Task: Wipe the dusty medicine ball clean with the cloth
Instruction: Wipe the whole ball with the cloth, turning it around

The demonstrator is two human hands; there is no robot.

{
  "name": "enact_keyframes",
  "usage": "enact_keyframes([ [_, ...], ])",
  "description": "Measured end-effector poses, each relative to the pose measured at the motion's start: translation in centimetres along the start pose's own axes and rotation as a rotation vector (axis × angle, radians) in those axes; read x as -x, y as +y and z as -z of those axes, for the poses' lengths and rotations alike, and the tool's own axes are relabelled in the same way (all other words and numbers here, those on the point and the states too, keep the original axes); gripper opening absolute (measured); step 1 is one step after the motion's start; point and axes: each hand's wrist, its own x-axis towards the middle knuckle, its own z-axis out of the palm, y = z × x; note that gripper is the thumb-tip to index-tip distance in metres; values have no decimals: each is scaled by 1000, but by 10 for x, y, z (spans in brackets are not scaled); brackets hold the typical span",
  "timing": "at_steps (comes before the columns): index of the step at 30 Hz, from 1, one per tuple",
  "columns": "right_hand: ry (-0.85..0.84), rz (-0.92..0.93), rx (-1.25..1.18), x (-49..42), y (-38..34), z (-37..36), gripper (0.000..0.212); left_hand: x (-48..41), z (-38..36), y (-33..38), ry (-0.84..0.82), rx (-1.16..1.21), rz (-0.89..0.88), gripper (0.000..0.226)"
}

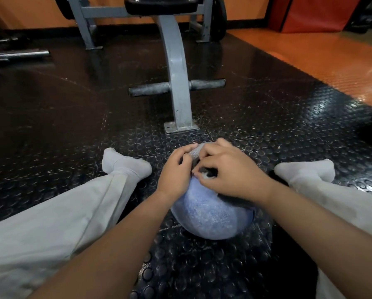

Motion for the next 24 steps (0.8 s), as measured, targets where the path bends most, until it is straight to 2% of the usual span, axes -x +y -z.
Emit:
enact_keyframes([
  [2,40,-135,-92,-3,23,5,19,0,-2,2,-4,-38,-9,30],
  [5,156,-515,-314,-10,54,12,20,-1,-6,5,13,-88,10,32],
  [6,168,-562,-331,-10,54,11,20,-2,-7,7,19,-106,12,31],
  [8,184,-465,-226,-9,39,5,17,-4,-8,7,35,-122,9,31],
  [11,47,-186,-35,-2,-1,-3,17,-4,-4,3,34,-64,-3,30],
  [14,-57,-86,-83,-4,1,5,16,3,1,-2,25,-46,-31,32],
  [16,10,-179,-170,-7,20,8,14,4,1,-2,31,-82,-26,34],
  [19,177,-593,-375,-12,49,12,23,3,-4,3,47,-101,5,34],
  [20,208,-677,-410,-11,50,9,25,3,-6,4,51,-107,11,33],
  [22,239,-611,-304,-8,42,2,20,1,-7,7,61,-110,7,32],
  [24,197,-415,-156,1,18,-6,14,0,-5,6,69,-87,-6,29],
])
